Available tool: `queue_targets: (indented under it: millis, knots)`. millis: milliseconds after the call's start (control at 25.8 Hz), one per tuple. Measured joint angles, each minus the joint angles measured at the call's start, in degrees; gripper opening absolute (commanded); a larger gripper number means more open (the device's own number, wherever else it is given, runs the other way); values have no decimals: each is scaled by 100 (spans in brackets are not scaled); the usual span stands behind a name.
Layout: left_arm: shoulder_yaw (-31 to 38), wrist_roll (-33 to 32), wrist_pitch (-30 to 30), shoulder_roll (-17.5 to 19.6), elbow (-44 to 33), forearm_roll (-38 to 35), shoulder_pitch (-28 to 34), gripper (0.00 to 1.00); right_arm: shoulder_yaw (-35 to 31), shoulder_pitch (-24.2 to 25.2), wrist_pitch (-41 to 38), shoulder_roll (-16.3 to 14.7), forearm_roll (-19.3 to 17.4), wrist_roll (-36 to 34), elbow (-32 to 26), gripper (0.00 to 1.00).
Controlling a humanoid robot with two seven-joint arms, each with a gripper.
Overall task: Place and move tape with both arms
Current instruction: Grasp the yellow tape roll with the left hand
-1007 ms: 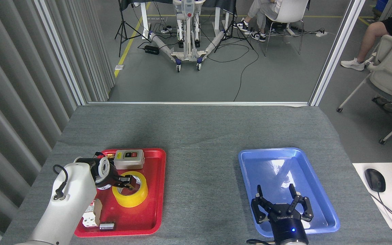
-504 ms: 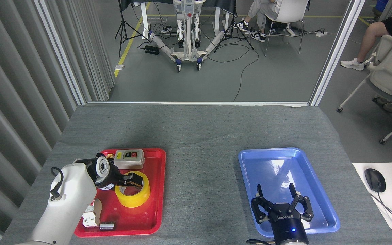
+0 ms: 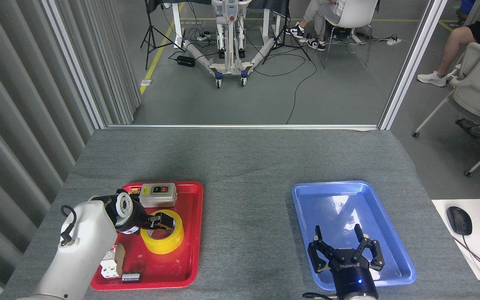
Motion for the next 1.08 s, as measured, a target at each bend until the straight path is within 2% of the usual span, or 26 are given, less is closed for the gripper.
queue_targets:
  millis: [232,271,426,504,542,658,736,813,930,1085]
  knots:
    - [-22,450,1,-14,101,-541,0,62,3,1,0,0,0,-1,0,100]
    - [-23,521,-10,-16,120,-587,0,60,4,2,0,-1,0,0,0,100]
    - [-25,709,-14,-20,166,-688,-2,38,6,4,0,-5,0,-3,0,100]
    - [-27,738,-16,-20,170,-703,-2,33,6,3,-1,-7,0,-8,0,100]
    - [-29,746,-16,-15,171,-708,-2,26,6,4,-1,-7,0,-12,0,100]
    - [-32,761,-16,-14,168,-712,8,17,7,4,-1,-7,0,-21,0,100]
    - [-32,767,-20,-11,165,-714,17,15,7,4,-2,-6,0,-22,0,100]
    - [-33,768,-24,-3,157,-713,24,7,7,5,-3,-6,0,-18,0,100]
    - [-33,768,-28,7,151,-713,34,0,7,6,-3,-9,0,-4,0,100]
    - [-33,765,-31,26,162,-712,32,0,7,6,-3,-26,-3,1,0,100]
